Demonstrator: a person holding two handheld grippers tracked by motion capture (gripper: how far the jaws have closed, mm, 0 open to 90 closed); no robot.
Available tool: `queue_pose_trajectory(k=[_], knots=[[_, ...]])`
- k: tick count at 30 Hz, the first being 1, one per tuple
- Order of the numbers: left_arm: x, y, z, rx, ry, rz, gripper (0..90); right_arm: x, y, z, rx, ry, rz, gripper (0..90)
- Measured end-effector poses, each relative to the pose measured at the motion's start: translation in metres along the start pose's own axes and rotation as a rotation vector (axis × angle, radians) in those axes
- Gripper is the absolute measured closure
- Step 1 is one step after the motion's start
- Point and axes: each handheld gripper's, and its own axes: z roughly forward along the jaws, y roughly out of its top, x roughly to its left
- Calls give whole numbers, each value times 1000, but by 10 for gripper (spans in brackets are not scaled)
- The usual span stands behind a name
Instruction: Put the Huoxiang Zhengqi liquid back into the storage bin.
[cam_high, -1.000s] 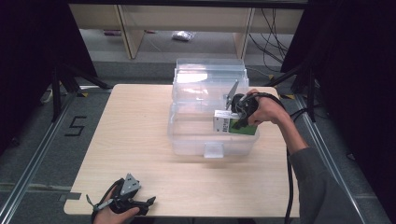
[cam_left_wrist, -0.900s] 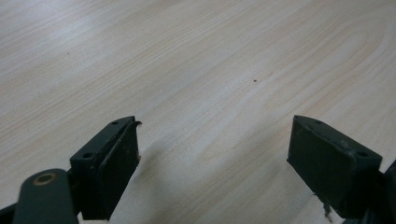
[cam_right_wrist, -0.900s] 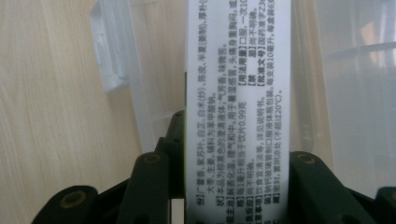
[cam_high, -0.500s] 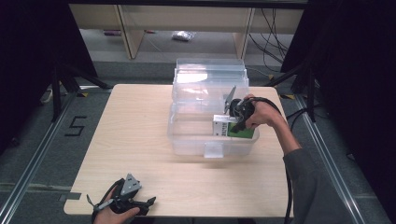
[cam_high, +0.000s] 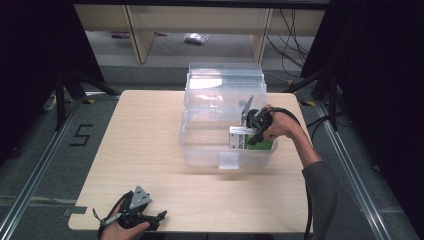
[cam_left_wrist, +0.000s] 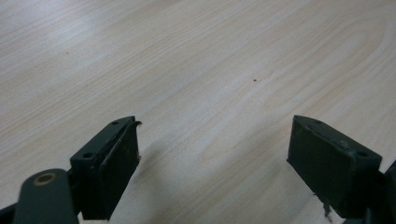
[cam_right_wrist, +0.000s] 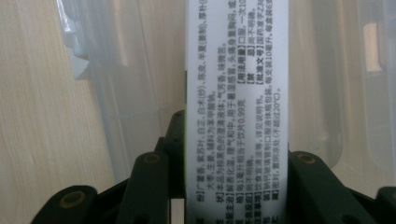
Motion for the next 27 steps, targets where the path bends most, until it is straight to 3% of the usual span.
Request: queue_pose_trajectory(k=[5, 7, 8, 11, 13, 14, 17, 18, 22, 27], knots=[[0, 0, 0, 1, -6, 3, 159, 1, -2, 2, 10, -6, 30, 649], [1, 0, -1, 14, -3, 16, 159, 0, -3, 4, 13, 4, -1, 648], [0, 0, 0, -2, 3, -5, 159, 0, -3, 5, 3, 3, -8, 648], [0, 0, 0, 4, -1, 6, 159, 2, -2, 4, 19, -4, 16, 647], [0, 0, 1, -9, 2, -2, 159, 2, -2, 6, 19, 2, 2, 647], [0, 0, 0, 2, 0, 6, 159, 0, -1, 7, -2, 6, -38, 646], [0, 0, 0, -2, 2, -3, 159, 2, -1, 9, 26, 9, 1, 646], [0, 0, 0, 2, -1, 2, 159, -2, 0, 11, 6, 13, -58, 645], [0, 0, 0, -4, 1, 0, 159, 3, 1, 13, 51, 18, 6, 645], [0, 0, 0, -1, -2, 2, 159, 2, 2, 18, 34, 26, -30, 643]])
